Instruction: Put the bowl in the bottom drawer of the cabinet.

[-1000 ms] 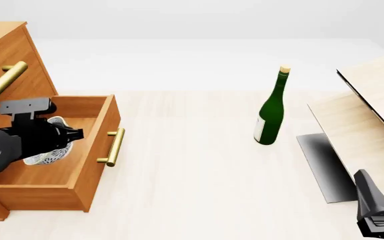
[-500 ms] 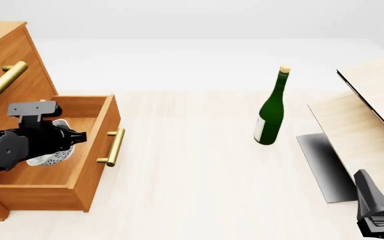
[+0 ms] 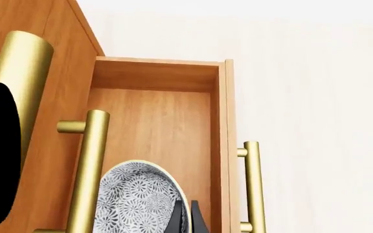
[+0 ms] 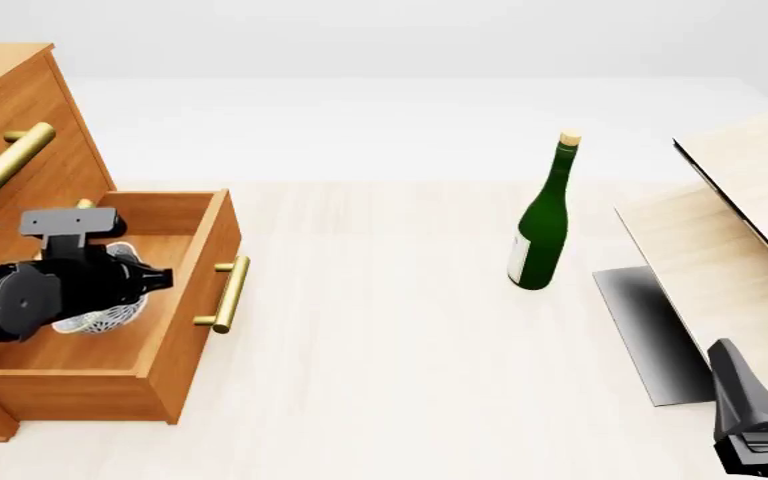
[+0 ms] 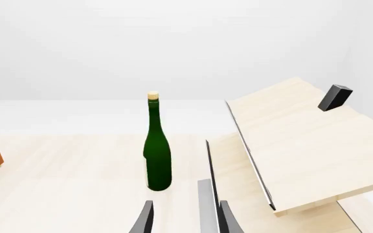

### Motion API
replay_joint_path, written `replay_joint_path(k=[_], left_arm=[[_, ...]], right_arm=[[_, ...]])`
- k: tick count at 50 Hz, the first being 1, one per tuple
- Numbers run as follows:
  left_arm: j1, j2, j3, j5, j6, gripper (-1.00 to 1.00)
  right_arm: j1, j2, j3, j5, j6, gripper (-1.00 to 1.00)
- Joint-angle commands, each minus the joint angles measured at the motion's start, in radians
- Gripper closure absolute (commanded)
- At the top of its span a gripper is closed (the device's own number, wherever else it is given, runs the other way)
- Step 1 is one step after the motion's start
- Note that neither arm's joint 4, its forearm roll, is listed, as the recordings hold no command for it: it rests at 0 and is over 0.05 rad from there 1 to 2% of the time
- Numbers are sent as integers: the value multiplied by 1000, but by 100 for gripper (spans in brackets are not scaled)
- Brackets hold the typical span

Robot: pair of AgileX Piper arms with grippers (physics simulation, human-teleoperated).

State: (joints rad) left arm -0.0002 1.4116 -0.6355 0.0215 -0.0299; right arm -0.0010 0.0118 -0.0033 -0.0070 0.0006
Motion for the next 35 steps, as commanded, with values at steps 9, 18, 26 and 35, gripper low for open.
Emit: replay_joint_path(k=[9,18,26,35], left_arm=[[7,45,-3,-40,14,100],[12,36,-1,-41,20,100],[13,18,2,-50,-18,-100],[59,-16,46,-104,6,-100]], right_arm=[[0,0,0,0,0,-100],[0,0,0,0,0,-100],[0,0,0,0,0,-100],[0,0,0,0,0,-100]])
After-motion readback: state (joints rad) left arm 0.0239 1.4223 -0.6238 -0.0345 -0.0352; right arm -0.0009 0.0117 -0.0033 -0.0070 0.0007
